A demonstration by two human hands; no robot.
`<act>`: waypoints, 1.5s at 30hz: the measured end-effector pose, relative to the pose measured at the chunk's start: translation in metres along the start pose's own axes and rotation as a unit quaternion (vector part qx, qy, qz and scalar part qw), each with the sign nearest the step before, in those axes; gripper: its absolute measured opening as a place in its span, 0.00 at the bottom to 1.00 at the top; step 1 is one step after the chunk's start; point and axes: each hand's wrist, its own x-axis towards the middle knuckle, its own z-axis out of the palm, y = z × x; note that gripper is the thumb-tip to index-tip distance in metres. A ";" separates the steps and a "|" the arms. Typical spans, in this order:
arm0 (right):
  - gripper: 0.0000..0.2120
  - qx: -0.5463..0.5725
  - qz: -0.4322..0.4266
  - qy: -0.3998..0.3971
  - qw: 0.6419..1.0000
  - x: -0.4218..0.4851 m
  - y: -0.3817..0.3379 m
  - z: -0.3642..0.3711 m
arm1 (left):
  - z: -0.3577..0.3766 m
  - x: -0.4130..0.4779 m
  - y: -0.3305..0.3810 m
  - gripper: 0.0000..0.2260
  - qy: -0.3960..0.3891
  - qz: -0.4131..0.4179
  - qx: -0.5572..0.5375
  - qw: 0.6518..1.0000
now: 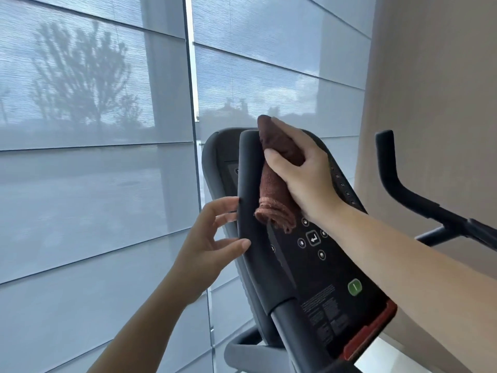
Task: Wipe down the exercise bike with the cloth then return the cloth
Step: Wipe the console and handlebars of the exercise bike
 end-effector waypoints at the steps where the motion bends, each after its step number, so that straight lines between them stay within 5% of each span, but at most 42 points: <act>1: 0.20 0.031 0.017 -0.012 0.999 -0.001 0.001 0.000 | 0.001 0.000 -0.001 0.22 0.002 -0.006 -0.010 1.000; 11: 0.18 -0.130 0.127 -0.273 0.945 -0.084 -0.015 -0.042 | 0.002 -0.001 -0.010 0.23 -0.011 0.007 -0.052 0.999; 15: 0.19 -0.151 0.011 -0.047 0.987 -0.043 -0.025 -0.014 | -0.002 0.003 -0.014 0.22 -0.017 0.017 -0.069 0.997; 18: 0.20 -0.230 -0.057 0.068 0.969 -0.021 -0.023 0.022 | -0.008 0.007 -0.022 0.22 -0.037 0.012 -0.094 0.995; 21: 0.21 -0.314 -0.036 0.045 0.948 -0.036 -0.025 0.027 | -0.014 0.010 -0.031 0.22 -0.079 0.017 -0.105 0.991; 26: 0.21 -0.450 0.111 -0.142 0.875 -0.093 -0.048 0.016 | -0.019 0.017 -0.040 0.23 -0.128 0.045 -0.127 0.983; 30: 0.21 -0.482 0.165 -0.144 0.848 -0.091 -0.065 0.023 | -0.023 0.025 -0.043 0.21 -0.162 0.058 -0.147 0.974; 33: 0.21 -0.449 0.054 0.049 0.891 -0.068 -0.057 0.041 | -0.027 0.027 -0.046 0.20 -0.190 0.065 -0.176 0.964; 35: 0.20 -0.447 -0.039 0.178 0.876 -0.045 -0.044 0.059 | -0.026 0.028 -0.048 0.20 -0.201 0.069 -0.200 0.957; 37: 0.20 -0.473 -0.071 0.214 0.852 -0.030 -0.032 0.075 | -0.025 0.026 -0.051 0.21 -0.209 0.068 -0.214 0.952; 40: 0.21 -0.513 -0.049 0.188 0.836 -0.042 -0.026 0.078 | -0.023 0.027 -0.056 0.24 -0.226 0.062 -0.237 0.943; 42: 0.22 -0.527 0.014 0.105 0.843 -0.068 -0.035 0.069 | -0.022 0.027 -0.059 0.26 -0.231 0.062 -0.250 0.938; 45: 0.21 -0.574 0.134 -0.021 0.807 -0.113 -0.055 0.055 | -0.021 0.029 -0.062 0.24 -0.237 0.070 -0.260 0.933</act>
